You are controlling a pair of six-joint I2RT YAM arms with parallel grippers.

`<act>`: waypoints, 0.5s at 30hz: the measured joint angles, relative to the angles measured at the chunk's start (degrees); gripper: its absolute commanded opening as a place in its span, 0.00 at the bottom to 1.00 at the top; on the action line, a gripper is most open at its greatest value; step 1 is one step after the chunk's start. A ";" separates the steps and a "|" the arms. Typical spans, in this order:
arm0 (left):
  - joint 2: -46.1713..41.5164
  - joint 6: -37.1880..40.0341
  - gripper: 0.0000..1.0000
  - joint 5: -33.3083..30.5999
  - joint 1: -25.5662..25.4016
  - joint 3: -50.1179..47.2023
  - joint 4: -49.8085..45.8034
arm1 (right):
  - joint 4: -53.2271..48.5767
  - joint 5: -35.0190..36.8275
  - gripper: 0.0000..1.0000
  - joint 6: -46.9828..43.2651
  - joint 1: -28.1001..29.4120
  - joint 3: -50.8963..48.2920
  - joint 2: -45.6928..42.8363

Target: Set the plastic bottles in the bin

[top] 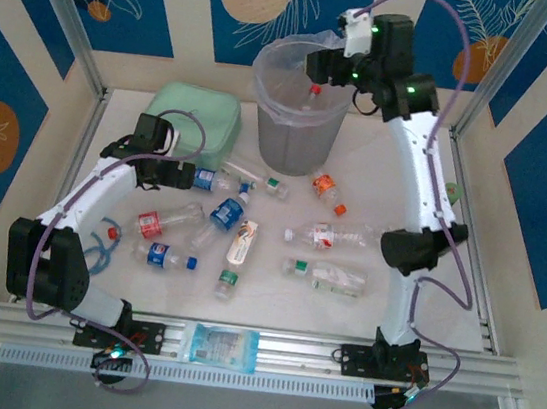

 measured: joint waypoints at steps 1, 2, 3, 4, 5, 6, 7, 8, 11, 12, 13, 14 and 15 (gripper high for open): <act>0.00 0.00 1.00 0.00 -0.02 0.00 0.00 | -0.09 0.37 0.76 0.17 -0.31 -1.84 -2.21; 0.00 0.00 1.00 0.00 -0.07 0.00 0.00 | 0.09 1.11 0.76 0.44 -0.85 -4.74 -5.11; 0.00 0.00 1.00 0.02 -0.07 0.00 -0.02 | 0.20 1.66 0.76 0.68 -1.51 -8.20 -8.11; 0.00 0.00 1.00 0.00 -0.09 0.00 -0.02 | 0.09 2.23 0.76 0.94 -2.03 -10.91 -10.36; 0.00 0.00 1.00 0.00 -0.09 0.00 -0.02 | 0.28 3.04 0.76 1.27 -2.80 -14.75 -13.11; 0.00 0.02 1.00 0.00 -0.09 0.00 -0.02 | 0.26 3.65 0.76 1.57 -3.63 -18.84 -15.80; 0.00 0.02 1.00 0.00 -0.13 0.00 -0.04 | 0.24 4.28 0.76 1.95 -4.44 -22.60 -18.05; 0.00 0.02 1.00 0.00 -0.17 0.00 -0.07 | 0.31 4.90 0.76 2.54 -5.46 -27.15 -20.52; 0.00 0.02 1.00 0.02 -0.48 0.00 -0.15 | -0.02 6.71 0.77 4.20 -8.79 -39.36 -26.23; 0.00 0.04 1.00 0.00 -0.61 0.00 -0.15 | -0.24 7.39 0.80 4.83 -10.16 -43.36 -27.89; 0.00 0.07 1.00 0.00 -0.72 0.00 -0.17 | -0.46 7.85 0.83 5.25 -11.26 -46.53 -29.09; 0.00 0.22 1.00 0.00 -0.83 0.00 -0.17 | -0.57 8.50 0.87 6.27 -12.76 -50.69 -30.77; 0.00 0.26 1.00 0.00 -0.94 0.00 -0.17 | -0.92 8.92 0.90 7.32 -14.23 -54.42 -32.28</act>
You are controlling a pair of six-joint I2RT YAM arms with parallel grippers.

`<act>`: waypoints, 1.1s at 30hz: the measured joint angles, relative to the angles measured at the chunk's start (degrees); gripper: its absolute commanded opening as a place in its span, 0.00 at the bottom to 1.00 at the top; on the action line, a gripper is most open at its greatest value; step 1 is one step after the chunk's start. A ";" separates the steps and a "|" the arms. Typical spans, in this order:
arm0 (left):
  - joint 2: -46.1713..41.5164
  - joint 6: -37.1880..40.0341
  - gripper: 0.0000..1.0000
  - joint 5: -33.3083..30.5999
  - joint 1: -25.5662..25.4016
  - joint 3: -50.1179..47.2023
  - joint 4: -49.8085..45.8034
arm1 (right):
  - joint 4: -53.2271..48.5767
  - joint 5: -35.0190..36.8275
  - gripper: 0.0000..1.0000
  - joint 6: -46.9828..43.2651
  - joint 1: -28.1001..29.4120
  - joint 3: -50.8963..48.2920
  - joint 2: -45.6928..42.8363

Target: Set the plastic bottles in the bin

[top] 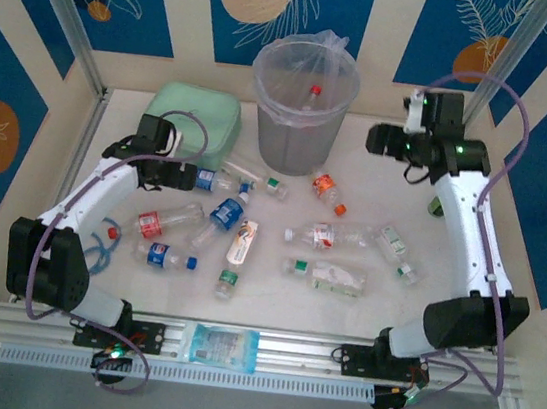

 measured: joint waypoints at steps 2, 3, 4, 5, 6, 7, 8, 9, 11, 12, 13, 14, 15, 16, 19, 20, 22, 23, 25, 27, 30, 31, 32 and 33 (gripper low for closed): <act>0.00 0.04 1.00 0.00 -0.11 0.00 0.00 | -0.52 0.15 0.93 1.90 -2.73 -6.75 -2.91; 0.00 0.11 1.00 0.00 -0.22 0.00 0.00 | -0.52 0.13 0.95 3.10 -4.07 -10.38 -4.52; 0.00 0.13 1.00 0.00 -0.28 0.00 0.00 | -0.57 0.15 0.99 4.22 -5.22 -13.60 -6.01; 0.00 0.13 1.00 0.00 -0.37 0.00 0.00 | -0.61 0.33 0.99 5.20 -6.12 -16.68 -7.50; 0.00 0.13 1.00 0.00 -0.48 0.00 0.00 | -0.61 0.70 0.99 6.23 -6.69 -19.74 -8.90; 0.00 0.13 1.00 0.00 -0.59 0.00 0.00 | -0.50 1.18 0.99 6.88 -6.91 -22.34 -9.99; 0.02 0.13 1.00 0.00 -0.76 0.00 0.00 | -0.37 1.92 0.99 7.63 -7.15 -24.92 -10.91; 0.02 0.13 1.00 0.00 -0.92 0.00 0.00 | -0.04 2.95 0.99 8.09 -7.41 -27.45 -11.52; 0.04 0.13 1.00 0.00 -1.22 0.00 0.00 | 1.22 4.68 0.99 8.26 -7.78 -31.65 -11.87; 0.04 0.15 1.00 -0.02 -1.40 0.00 0.00 | 1.95 5.57 0.99 8.33 -8.11 -33.53 -11.85; 0.07 0.15 1.00 -0.02 -1.53 0.00 0.00 | 2.43 6.36 0.99 8.66 -8.52 -35.10 -11.74; 0.07 0.15 1.00 -0.02 -1.64 0.00 -0.02 | 2.91 7.21 0.99 8.98 -8.96 -36.37 -11.69; 0.07 0.15 1.00 -0.02 -1.73 0.00 -0.02 | 3.34 7.87 0.99 9.42 -9.25 -37.11 -11.72; 0.07 0.15 1.00 -0.02 -1.84 0.00 0.00 | 4.33 8.72 0.99 10.01 -9.55 -37.92 -11.80; 0.07 0.15 1.00 -0.02 -2.05 0.00 0.00 | 7.98 9.97 0.99 10.78 -10.03 -40.70 -12.81; 0.07 0.15 1.00 -0.07 -2.12 0.00 0.00 | 8.83 10.34 0.99 10.91 -10.05 -41.70 -13.20; 0.07 0.17 1.00 -0.24 -2.19 0.00 0.00 | 9.90 11.06 0.99 11.13 -10.05 -43.23 -13.55; 0.07 0.17 1.00 -0.42 -2.23 0.00 0.00 | 10.34 11.45 0.99 11.37 -10.05 -43.91 -13.66; 0.07 0.17 1.00 -0.46 -2.36 0.00 0.00 | 10.88 11.72 0.99 12.13 -10.05 -44.85 -13.97; 0.07 0.17 1.00 -0.52 -2.51 0.00 0.02 | 11.45 11.58 0.99 12.81 -10.05 -45.83 -14.93; 0.07 0.22 1.00 -1.03 -2.73 0.00 0.02 | 12.17 10.08 0.99 14.01 -10.29 -47.21 -17.20; 0.07 0.39 1.00 -1.20 -2.78 0.00 0.02 | 12.24 9.35 0.99 14.51 -10.34 -47.43 -17.62; 0.07 0.57 1.00 -1.51 -2.86 0.00 0.02 | 12.44 8.48 0.99 15.04 -10.45 -47.67 -17.75; 0.07 0.66 1.00 -1.60 -2.89 0.00 0.02 | 12.83 7.76 0.99 15.45 -10.51 -47.95 -17.75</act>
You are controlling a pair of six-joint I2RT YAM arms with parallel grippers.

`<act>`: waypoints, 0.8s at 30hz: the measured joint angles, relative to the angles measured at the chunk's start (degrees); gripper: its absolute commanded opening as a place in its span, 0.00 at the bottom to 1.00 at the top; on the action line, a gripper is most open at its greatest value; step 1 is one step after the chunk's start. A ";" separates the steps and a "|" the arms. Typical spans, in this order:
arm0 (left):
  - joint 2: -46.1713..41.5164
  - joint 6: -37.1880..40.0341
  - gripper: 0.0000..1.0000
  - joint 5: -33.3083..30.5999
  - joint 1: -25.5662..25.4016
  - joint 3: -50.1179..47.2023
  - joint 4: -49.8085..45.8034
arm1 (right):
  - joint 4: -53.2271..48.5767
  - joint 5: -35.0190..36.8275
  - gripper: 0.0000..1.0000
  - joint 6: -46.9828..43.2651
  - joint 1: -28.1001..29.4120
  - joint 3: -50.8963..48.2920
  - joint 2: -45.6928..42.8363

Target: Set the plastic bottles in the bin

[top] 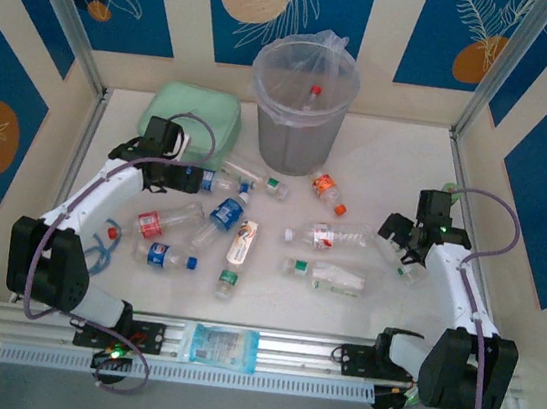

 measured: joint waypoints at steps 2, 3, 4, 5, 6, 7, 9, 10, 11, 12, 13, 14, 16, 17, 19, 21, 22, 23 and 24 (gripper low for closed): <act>0.00 0.39 1.00 -0.39 -0.17 0.00 0.00 | 0.98 -1.99 0.99 1.22 -0.15 -1.25 0.00; 0.00 0.46 1.00 -0.50 -0.24 0.00 0.00 | 1.18 -2.71 0.99 1.70 -0.15 -1.81 0.00; 0.00 0.59 1.00 -0.57 -0.37 0.00 0.00 | 1.53 -3.74 0.99 2.19 -0.26 -2.47 0.00; 0.00 0.59 1.00 -0.59 -0.46 0.00 0.00 | 1.86 -4.57 0.99 2.54 -0.26 -3.06 0.00; 0.00 0.61 0.99 -0.59 -0.52 0.00 0.00 | 1.92 -5.11 0.99 2.71 -0.31 -3.34 0.00; 0.00 0.61 0.99 -0.61 -0.59 0.00 0.00 | 2.10 -5.49 0.99 2.75 -0.31 -3.54 0.00; 0.00 0.66 1.00 -0.70 -0.70 0.00 0.00 | 2.47 -5.66 0.99 2.71 -0.35 -3.56 0.02; 0.00 0.79 1.00 -0.85 -0.74 0.00 0.00 | 2.78 -5.62 0.99 2.69 -0.37 -3.56 0.13; 0.00 0.83 1.00 -0.98 -0.74 0.00 0.00 | 3.19 -5.60 0.99 2.64 -0.37 -3.56 0.44; 0.00 0.85 1.00 -0.98 -0.74 0.00 0.00 | 3.65 -5.57 0.99 2.67 -0.37 -3.56 0.87; 0.00 0.85 1.00 -1.03 -0.74 0.00 0.00 | 4.09 -5.55 0.99 2.62 -0.39 -3.56 1.68; 0.00 0.87 1.00 -1.03 -0.74 0.00 0.00 | 4.46 -5.42 0.99 2.54 -0.39 -3.56 2.56; 0.00 0.98 1.00 -1.14 -0.74 0.00 0.00 | 5.16 -5.16 1.00 2.43 -0.39 -3.56 4.28; 0.00 1.01 1.00 -1.36 -0.76 0.00 0.00 | 5.51 -5.05 1.00 2.36 -0.39 -3.56 5.14; 0.00 1.01 1.00 -1.66 -0.85 0.00 0.00 | 6.27 -4.63 0.99 2.23 -0.39 -3.54 6.54; 0.00 1.03 1.00 -1.86 -0.98 0.00 0.00 | 7.15 -3.82 1.00 2.21 -0.52 -3.15 7.87; 0.00 1.03 1.00 -1.88 -1.05 0.00 0.00 | 7.85 -3.50 1.00 2.19 -0.81 -2.86 8.57; 0.00 1.03 1.00 -1.99 -1.11 0.00 0.00 | 8.48 -3.45 1.00 2.21 -1.18 -2.60 9.42; 0.00 1.03 1.00 -2.05 -1.11 0.00 0.00 | 8.83 -3.50 1.00 2.23 -1.57 -2.43 10.34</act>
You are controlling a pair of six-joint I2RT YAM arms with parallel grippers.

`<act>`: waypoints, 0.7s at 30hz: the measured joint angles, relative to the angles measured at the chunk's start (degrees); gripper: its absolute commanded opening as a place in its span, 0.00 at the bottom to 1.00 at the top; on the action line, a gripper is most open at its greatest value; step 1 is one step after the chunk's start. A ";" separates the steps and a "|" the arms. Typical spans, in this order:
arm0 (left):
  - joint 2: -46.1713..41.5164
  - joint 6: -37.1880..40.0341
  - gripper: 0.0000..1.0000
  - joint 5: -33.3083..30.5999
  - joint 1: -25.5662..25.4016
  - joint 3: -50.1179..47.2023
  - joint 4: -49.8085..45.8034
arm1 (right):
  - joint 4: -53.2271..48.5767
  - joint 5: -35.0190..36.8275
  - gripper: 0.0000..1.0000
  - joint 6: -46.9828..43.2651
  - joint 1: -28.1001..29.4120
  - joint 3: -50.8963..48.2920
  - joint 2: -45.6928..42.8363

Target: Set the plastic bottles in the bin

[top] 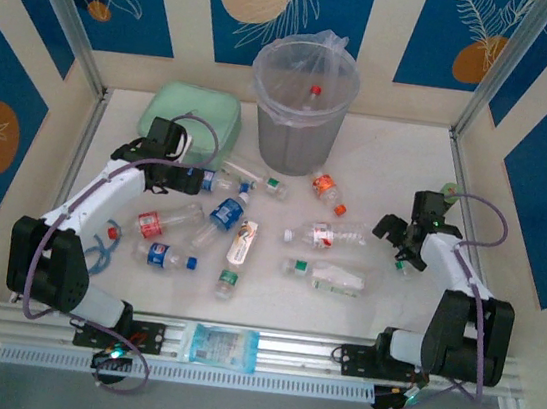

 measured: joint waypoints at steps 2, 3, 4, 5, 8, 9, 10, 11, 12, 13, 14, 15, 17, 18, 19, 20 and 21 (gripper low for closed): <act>0.00 0.00 1.00 -0.07 -0.02 0.00 0.00 | 0.72 -0.13 1.00 0.02 -0.96 0.09 1.97; 0.00 0.02 0.99 -0.22 -0.02 0.00 0.00 | 0.83 -0.20 1.00 0.02 -1.44 0.17 2.73; 0.00 0.02 1.00 -0.37 -0.07 0.00 0.00 | 0.90 -0.33 0.99 0.02 -2.08 0.46 3.74; 0.00 0.02 1.00 -0.48 -0.11 0.00 0.00 | 0.98 -0.52 0.99 0.04 -2.62 0.94 4.72; 0.00 0.07 1.00 -0.79 -0.17 0.00 0.00 | 1.62 -1.20 0.97 0.04 -3.45 2.84 7.43; 0.00 0.22 1.00 -0.92 -0.22 0.00 0.00 | 2.08 -1.27 0.97 0.04 -3.63 3.45 8.24; 0.00 0.42 1.00 -0.98 -0.22 0.00 0.00 | 2.49 -1.29 0.96 0.04 -3.67 3.91 8.94; 0.00 0.48 1.00 -1.07 -0.24 0.00 0.00 | 2.84 -1.29 0.95 0.11 -3.69 4.24 9.46; 0.00 0.66 1.00 -1.09 -0.26 0.00 0.00 | 3.17 -1.29 0.94 0.24 -3.69 4.26 9.73; 0.00 0.90 1.00 -1.11 -0.26 0.00 0.00 | 3.23 -1.29 0.92 0.26 -3.69 4.26 9.84; 0.00 0.96 1.00 -1.14 -0.26 0.00 0.00 | 3.26 -1.29 0.87 0.33 -3.69 4.26 9.84; 0.00 1.07 1.00 -1.22 -0.26 0.00 0.00 | 3.41 -1.29 0.83 0.35 -3.69 4.26 9.84; 0.00 1.09 1.00 -1.29 -0.26 0.00 0.00 | 3.80 -1.22 0.72 0.22 -3.69 4.24 9.81; 0.00 1.09 1.00 -1.29 -0.26 0.00 0.00 | 3.85 -1.18 0.68 0.28 -3.69 4.24 9.81; 0.00 1.09 1.00 -1.29 -0.26 0.00 0.00 | 3.89 -1.18 0.66 0.37 -3.69 4.24 9.81; 0.00 1.11 1.00 -1.29 -0.26 0.00 0.00 | 3.85 -1.14 0.63 0.31 -3.72 4.24 9.75; 0.00 1.11 1.00 -1.31 -0.26 0.00 0.00 | 3.80 -1.03 0.61 0.20 -3.72 4.17 9.57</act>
